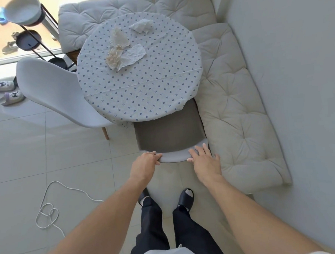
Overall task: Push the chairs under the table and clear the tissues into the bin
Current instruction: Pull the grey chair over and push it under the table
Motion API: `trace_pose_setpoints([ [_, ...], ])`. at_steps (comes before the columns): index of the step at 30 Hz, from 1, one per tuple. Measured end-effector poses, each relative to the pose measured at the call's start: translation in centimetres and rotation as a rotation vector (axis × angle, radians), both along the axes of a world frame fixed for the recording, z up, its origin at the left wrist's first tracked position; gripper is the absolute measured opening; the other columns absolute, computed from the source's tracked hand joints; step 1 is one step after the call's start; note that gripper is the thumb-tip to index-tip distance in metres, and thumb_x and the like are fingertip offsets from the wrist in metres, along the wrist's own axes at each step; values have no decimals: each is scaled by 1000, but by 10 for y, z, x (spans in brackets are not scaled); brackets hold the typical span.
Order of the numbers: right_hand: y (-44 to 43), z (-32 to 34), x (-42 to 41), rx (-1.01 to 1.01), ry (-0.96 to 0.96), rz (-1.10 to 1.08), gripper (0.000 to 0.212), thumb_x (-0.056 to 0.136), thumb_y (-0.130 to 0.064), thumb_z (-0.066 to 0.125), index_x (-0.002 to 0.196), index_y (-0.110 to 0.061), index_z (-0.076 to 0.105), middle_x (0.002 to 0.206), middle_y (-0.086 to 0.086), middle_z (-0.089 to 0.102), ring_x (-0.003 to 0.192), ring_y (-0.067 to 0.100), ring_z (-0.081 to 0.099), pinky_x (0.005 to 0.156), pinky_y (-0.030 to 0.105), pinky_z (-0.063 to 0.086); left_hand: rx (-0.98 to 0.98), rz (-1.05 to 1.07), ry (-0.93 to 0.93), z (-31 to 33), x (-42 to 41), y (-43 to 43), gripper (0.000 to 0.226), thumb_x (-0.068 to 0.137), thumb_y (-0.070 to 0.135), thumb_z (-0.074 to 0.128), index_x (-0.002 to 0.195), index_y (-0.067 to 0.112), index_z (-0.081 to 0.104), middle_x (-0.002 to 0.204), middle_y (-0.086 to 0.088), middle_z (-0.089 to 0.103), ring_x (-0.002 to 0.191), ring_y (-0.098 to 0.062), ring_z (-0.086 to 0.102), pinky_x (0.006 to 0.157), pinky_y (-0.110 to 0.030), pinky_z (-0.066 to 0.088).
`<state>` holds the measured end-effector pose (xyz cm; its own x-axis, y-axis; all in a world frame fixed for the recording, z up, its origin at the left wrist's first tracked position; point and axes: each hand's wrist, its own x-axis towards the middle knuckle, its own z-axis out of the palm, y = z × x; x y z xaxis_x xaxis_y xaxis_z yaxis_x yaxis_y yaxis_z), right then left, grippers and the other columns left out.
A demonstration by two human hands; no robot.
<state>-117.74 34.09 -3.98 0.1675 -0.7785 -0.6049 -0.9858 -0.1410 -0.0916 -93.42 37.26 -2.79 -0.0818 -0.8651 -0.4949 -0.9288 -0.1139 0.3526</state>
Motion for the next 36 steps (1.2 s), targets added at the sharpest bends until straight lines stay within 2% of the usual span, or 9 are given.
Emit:
trace_pose_setpoints([
  [4, -14, 5, 12, 9, -14, -28, 44, 111, -43, 33, 154, -34, 36, 172, -2, 21, 161, 26, 5, 117, 60, 27, -20, 73, -16, -2, 4, -10, 53, 98, -2, 49, 140, 24, 65, 149, -5, 60, 128, -29, 63, 100, -47, 55],
  [6, -20, 8, 16, 39, -14, -32, 46, 111, -46, 33, 154, -31, 39, 172, 0, 23, 160, 28, 8, 117, 60, 26, -18, 84, -42, -6, 8, -13, 36, 102, 13, 56, 133, 25, 69, 138, -6, 68, 122, -32, 66, 94, -46, 58],
  [8, -25, 15, 16, 61, -47, -26, 44, 110, -46, 38, 147, -26, 50, 163, 3, 39, 155, 31, 23, 113, 57, 34, 51, 90, -68, -6, 12, -17, 20, 100, 28, 64, 117, 25, 75, 110, -6, 75, 106, -33, 71, 82, -43, 59],
  [10, -33, 26, 13, 43, -103, -28, 44, 108, -46, 41, 139, -21, 58, 145, 6, 56, 143, 29, 41, 106, 52, 43, 105, 101, -66, 9, 14, -23, 22, 99, 38, 64, 105, 22, 77, 91, -5, 73, 91, -33, 71, 75, -40, 58],
  [13, -45, 52, 7, 12, -160, -59, 48, 108, -48, 40, 143, -20, 55, 143, 9, 57, 136, 29, 49, 103, 48, 45, 58, 136, -38, 42, 18, -29, 35, 102, 43, 57, 119, 19, 75, 110, -6, 77, 106, -32, 70, 90, -43, 58],
  [21, -54, 110, 18, -58, -230, -32, 53, 106, -50, 40, 150, -22, 48, 148, 9, 54, 137, 30, 48, 109, 51, 43, -53, 301, 41, 129, 45, -21, 42, 104, 36, 52, 140, 20, 64, 131, 0, 73, 126, -23, 63, 108, -41, 49],
  [28, -58, 158, 64, -98, -276, 36, 53, 104, -51, 44, 146, -19, 52, 144, 8, 59, 134, 31, 51, 109, 54, 44, -119, 408, 89, 184, 93, 8, 39, 104, 36, 52, 139, 23, 65, 129, -2, 73, 111, -25, 70, 100, -44, 56],
  [31, -61, 178, 97, -130, -293, 70, 49, 104, -46, 45, 144, -18, 53, 140, 8, 61, 129, 30, 55, 107, 53, 46, -139, 472, 93, 201, 130, 19, 42, 104, 34, 52, 143, 21, 61, 133, -1, 70, 120, -23, 67, 103, -39, 53],
  [36, -66, 211, 168, -175, -312, 119, 55, 104, -47, 47, 151, -19, 47, 148, 10, 57, 137, 31, 50, 110, 53, 46, -181, 523, 53, 226, 211, 35, 45, 104, 39, 50, 146, 25, 57, 138, 2, 67, 123, -21, 64, 105, -37, 49],
])
